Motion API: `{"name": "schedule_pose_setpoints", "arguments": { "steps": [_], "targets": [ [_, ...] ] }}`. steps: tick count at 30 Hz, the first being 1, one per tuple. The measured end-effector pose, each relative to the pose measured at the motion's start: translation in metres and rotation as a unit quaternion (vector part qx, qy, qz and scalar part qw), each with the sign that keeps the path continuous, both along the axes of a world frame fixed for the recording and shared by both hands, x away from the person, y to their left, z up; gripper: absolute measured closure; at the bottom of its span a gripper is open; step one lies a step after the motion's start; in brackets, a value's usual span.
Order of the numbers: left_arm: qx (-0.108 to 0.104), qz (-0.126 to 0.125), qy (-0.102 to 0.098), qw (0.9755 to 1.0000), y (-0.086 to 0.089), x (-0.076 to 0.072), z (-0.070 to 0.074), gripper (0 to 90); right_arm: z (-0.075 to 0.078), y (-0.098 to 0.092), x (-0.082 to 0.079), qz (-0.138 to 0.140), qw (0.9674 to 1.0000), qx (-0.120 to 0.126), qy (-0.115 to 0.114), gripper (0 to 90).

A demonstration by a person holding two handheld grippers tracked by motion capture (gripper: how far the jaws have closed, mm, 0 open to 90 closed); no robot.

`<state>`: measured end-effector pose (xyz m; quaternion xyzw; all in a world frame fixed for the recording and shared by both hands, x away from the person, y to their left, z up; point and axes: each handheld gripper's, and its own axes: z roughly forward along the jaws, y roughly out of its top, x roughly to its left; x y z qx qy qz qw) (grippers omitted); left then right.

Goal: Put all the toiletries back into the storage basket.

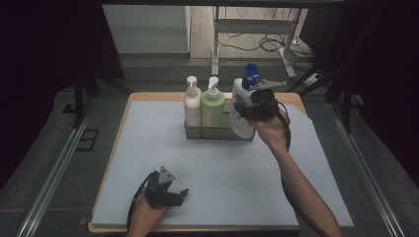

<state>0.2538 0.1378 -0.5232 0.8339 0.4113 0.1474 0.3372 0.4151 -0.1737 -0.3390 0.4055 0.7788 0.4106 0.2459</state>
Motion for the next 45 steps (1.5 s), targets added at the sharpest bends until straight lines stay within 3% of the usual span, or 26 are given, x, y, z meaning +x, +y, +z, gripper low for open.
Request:
{"name": "schedule_pose_setpoints", "arguments": {
  "steps": [11,33,45],
  "targets": [
    [0.0,0.0,0.0,1.0,0.0,0.0,0.0,12.3,-0.005,0.006,0.018,-0.015,0.9998,0.012,0.004,40.6],
    [0.0,0.0,0.001,1.0,0.0,0.0,0.0,12.3,-0.009,0.015,0.05,-0.045,0.9989,0.009,-0.001,40.7],
    [0.0,0.0,0.001,1.0,0.0,0.0,0.0,12.3,-0.023,0.013,0.055,-0.05,0.9987,0.003,0.001,40.7]
  ]
}}
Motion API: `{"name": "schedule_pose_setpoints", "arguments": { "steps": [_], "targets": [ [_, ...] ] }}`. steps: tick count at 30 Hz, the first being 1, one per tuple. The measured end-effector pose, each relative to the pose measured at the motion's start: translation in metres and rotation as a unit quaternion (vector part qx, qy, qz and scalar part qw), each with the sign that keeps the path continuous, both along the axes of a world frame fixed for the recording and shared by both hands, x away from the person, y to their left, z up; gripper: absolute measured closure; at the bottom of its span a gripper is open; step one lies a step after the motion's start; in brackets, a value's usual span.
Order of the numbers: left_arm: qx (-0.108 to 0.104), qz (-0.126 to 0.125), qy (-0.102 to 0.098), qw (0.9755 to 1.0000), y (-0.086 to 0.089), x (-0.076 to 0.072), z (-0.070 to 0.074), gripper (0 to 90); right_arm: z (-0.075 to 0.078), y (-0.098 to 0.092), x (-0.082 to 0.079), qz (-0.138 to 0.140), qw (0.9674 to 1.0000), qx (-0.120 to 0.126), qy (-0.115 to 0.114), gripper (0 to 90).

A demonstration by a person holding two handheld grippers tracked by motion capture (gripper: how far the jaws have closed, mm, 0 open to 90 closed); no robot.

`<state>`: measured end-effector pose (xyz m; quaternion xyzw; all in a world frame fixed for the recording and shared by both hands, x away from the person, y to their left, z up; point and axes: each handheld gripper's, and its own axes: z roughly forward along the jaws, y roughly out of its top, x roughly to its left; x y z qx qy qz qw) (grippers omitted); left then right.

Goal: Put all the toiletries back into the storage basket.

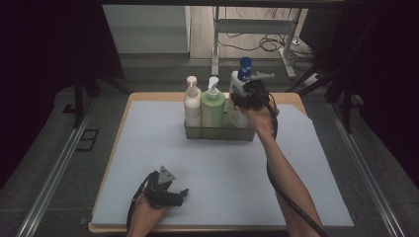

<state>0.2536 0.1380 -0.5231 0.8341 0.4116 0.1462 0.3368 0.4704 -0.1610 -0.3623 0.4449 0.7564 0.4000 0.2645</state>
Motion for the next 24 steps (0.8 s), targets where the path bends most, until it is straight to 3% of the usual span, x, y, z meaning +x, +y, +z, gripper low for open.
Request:
{"name": "schedule_pose_setpoints", "arguments": {
  "steps": [24],
  "targets": [
    [0.0,0.0,0.0,1.0,0.0,0.0,0.0,12.3,-0.029,0.004,-0.007,0.007,0.9996,0.004,0.027,40.8]
  ]
}}
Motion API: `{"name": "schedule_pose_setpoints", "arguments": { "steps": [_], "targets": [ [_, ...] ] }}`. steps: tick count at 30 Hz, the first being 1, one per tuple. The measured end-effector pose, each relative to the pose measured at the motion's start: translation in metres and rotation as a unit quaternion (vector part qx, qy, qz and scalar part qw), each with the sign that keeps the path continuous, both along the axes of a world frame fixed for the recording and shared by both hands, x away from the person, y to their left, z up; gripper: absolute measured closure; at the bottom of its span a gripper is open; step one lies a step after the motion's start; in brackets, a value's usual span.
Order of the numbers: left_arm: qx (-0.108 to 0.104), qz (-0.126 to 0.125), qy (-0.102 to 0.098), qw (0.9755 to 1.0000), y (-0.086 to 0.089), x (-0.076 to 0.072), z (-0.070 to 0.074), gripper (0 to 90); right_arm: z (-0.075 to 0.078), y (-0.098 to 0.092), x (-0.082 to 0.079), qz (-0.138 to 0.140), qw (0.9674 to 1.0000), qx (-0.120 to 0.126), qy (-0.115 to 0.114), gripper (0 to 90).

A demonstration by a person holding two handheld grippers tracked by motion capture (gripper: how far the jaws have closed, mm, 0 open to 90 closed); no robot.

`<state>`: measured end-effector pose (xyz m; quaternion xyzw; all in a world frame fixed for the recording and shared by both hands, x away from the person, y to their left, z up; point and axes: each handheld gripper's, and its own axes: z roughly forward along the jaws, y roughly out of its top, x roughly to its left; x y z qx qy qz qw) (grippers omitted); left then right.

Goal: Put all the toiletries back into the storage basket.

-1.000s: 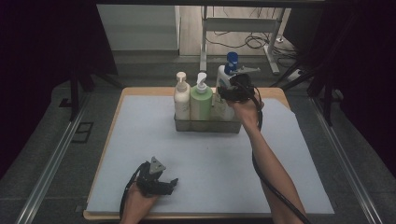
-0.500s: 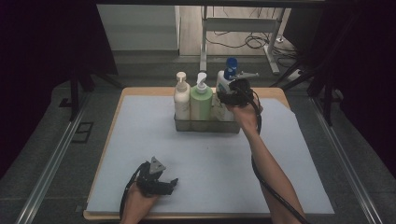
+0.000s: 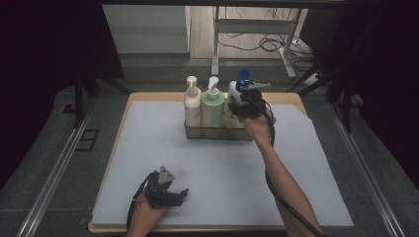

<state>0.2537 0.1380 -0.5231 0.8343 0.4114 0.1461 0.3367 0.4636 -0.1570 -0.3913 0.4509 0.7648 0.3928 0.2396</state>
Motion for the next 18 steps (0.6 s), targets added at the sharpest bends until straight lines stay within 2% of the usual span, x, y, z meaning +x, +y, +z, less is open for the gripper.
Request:
{"name": "schedule_pose_setpoints", "arguments": {
  "steps": [18],
  "targets": [
    [0.0,0.0,0.0,1.0,0.0,0.0,0.0,12.3,-0.017,0.001,0.002,-0.005,0.9997,-0.014,0.017,40.7]
  ]
}}
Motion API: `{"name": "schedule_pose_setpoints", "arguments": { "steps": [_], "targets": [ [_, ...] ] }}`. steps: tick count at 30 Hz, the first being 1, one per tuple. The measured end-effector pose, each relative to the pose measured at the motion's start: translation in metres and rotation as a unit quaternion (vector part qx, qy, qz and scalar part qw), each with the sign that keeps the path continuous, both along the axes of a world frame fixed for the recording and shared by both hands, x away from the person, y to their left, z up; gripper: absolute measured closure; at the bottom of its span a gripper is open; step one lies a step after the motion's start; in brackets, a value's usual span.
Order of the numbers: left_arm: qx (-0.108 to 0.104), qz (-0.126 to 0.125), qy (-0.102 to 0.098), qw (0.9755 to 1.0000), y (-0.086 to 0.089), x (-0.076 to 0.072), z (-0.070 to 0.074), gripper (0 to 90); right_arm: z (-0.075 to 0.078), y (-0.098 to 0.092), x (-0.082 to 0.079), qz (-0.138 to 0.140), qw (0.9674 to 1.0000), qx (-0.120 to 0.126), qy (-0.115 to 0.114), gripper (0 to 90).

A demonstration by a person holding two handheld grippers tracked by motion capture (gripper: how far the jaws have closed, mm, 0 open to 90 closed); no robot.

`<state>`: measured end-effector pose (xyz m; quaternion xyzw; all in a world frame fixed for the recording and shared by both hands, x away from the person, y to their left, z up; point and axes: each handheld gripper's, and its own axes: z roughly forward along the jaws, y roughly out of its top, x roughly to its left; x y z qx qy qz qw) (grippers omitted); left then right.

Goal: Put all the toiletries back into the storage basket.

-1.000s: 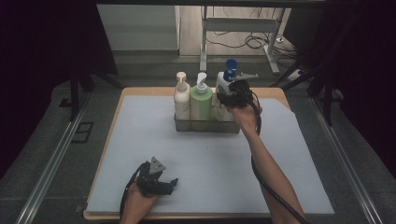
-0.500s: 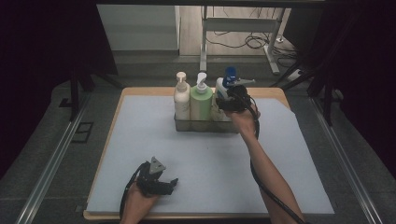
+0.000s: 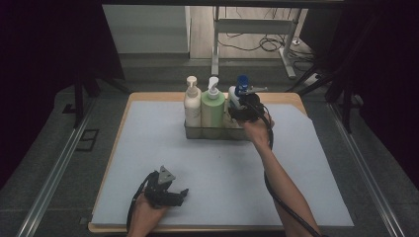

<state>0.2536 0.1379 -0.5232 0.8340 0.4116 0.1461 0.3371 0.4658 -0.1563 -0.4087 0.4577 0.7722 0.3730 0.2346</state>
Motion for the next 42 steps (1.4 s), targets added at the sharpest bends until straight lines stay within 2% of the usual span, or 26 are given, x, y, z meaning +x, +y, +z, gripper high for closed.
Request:
{"name": "schedule_pose_setpoints", "arguments": {
  "steps": [9,19,25,42],
  "targets": [
    [0.0,0.0,0.0,1.0,0.0,0.0,0.0,12.3,0.001,0.001,0.004,0.009,0.9999,-0.008,0.01,39.2],
    [0.001,0.0,-0.001,1.0,0.0,0.0,0.0,12.3,-0.002,-0.003,0.006,0.005,1.0,-0.003,0.004,38.0],
    [0.001,0.0,-0.001,1.0,0.0,0.0,0.0,12.3,-0.004,-0.004,0.001,0.012,0.9999,-0.011,-0.004,36.3],
    [0.001,0.0,-0.001,1.0,0.0,0.0,0.0,12.3,-0.008,-0.022,-0.018,0.028,0.9995,0.012,0.0,38.8]
  ]
}}
